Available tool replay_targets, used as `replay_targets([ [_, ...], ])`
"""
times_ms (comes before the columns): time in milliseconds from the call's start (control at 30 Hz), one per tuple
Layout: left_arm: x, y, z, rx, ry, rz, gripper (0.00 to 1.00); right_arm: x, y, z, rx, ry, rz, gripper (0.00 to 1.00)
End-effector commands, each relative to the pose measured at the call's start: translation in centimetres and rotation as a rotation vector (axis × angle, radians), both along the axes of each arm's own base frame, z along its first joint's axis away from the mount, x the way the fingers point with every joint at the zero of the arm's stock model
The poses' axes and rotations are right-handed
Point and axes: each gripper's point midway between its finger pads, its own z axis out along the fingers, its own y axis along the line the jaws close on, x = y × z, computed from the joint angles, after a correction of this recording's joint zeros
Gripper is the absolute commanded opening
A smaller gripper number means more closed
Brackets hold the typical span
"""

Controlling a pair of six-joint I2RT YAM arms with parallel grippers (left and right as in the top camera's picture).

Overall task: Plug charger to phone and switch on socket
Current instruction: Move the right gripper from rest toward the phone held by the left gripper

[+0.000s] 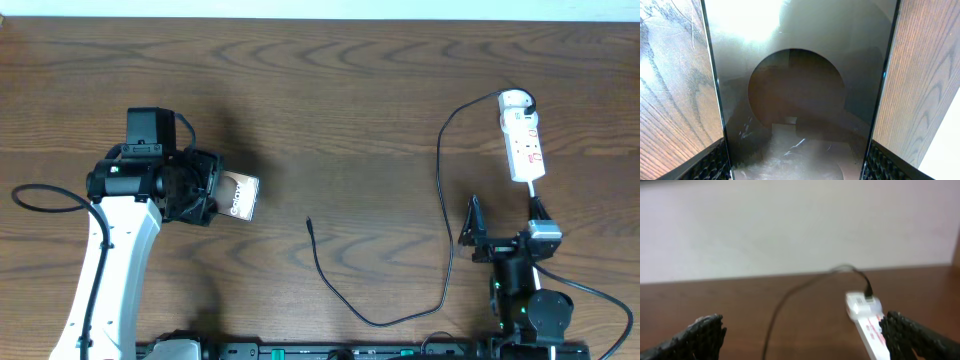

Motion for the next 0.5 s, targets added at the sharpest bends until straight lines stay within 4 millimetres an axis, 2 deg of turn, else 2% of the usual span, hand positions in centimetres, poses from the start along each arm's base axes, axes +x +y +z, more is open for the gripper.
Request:
replay_targets([
  [0,0.4,0.0,0.7,0.004,-0.021,-0.004,0.08,-0.7,3.3,1.9,-0.014,-0.071,0.193,0.99],
  [67,0.4,0.0,0.7,0.004,-0.022,-0.004,0.07,-1.2,4.7,2.4,0.057,-0.042,0.281,0.99],
  [200,0.5,0.0,0.7,0.004,-0.022,-0.004,0.07,-1.2,4.0,2.9,0.087,0.068,0.239,0.99],
  [333,0.4,0.0,0.7,0.004,-0.022,-0.004,0.07,-0.8,4.4,5.4,0.059,0.159,0.259,0.99],
  [467,0.4,0.0,0.7,0.004,-0.022,-0.004,0.07,0.8,6.8,7.9,0.059,0.308,0.421,0.99],
])
